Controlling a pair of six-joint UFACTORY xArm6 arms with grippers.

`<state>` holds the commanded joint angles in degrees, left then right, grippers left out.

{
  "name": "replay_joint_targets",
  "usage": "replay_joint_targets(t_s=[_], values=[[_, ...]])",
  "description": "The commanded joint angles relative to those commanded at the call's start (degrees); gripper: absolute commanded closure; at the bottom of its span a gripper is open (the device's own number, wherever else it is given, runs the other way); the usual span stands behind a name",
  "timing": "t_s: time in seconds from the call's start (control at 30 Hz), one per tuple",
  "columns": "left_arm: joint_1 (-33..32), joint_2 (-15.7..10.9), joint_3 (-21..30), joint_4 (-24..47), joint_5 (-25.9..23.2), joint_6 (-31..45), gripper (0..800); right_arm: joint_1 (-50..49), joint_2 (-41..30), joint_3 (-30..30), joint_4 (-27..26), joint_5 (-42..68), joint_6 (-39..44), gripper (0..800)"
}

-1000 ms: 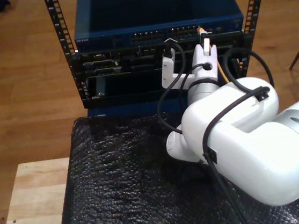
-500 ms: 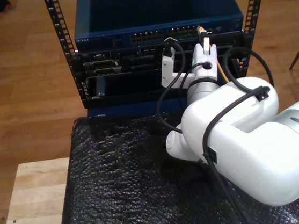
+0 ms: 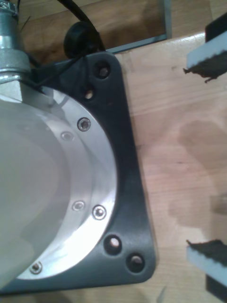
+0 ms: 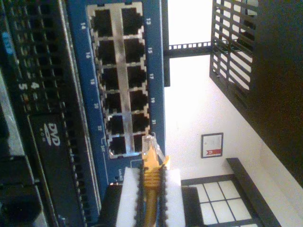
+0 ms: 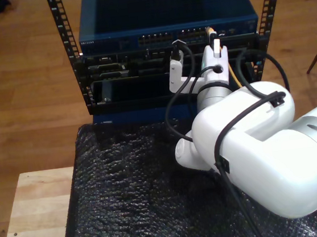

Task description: Grab the cable and plug it in

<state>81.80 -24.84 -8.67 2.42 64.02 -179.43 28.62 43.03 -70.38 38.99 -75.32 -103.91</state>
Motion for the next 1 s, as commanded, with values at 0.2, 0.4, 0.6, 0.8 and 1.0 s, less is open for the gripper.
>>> replay_joint_targets(t_s=[0.2,0.4,0.6,0.8,1.0], values=[[0.0,0.0,0.0,0.0,0.0,0.0,0,-0.09,0.0,-0.18,0.0,0.44,0.0,800],[0.0,0.0,0.0,0.0,0.0,0.0,0,-0.18,0.09,-0.09,0.0,0.7,0.0,800],[0.0,0.0,0.0,0.0,-0.09,0.0,0,-0.18,0.09,-0.09,0.0,0.7,0.0,800],[0.0,0.0,0.0,0.0,0.0,0.0,0,-0.26,0.09,-0.18,0.0,0.7,0.0,800],[0.0,0.0,0.0,0.0,-0.09,0.0,0,-0.53,0.09,-0.18,-0.26,0.7,0.0,800]])
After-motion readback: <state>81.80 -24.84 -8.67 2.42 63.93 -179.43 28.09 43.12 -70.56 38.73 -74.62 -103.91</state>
